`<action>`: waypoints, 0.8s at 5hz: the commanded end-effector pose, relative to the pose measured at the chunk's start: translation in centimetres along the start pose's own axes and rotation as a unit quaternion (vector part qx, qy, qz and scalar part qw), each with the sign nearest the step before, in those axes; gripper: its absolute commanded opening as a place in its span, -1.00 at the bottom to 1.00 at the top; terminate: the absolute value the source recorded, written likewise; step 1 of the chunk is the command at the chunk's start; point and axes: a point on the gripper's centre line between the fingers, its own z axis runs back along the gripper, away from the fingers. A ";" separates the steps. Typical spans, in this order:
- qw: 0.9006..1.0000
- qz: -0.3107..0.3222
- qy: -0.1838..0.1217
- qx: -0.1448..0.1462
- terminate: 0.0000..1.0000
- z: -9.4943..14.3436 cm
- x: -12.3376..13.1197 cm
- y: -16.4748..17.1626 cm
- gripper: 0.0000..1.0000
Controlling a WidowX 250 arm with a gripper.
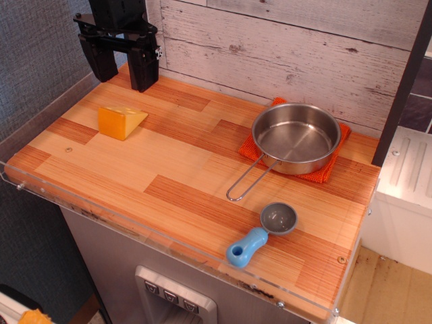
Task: Move pot to right of cheese.
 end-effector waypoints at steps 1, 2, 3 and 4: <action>1.000 0.000 0.000 0.000 -1.00 0.0 0.0 0.0 1.00; 1.000 0.006 -0.019 -0.023 -1.00 -0.5 1.3 -2.3 1.00; 0.999 0.011 -0.024 -0.046 -1.00 -1.0 2.8 -4.4 1.00; 0.999 0.013 -0.027 -0.036 -1.00 -1.3 4.3 -7.0 1.00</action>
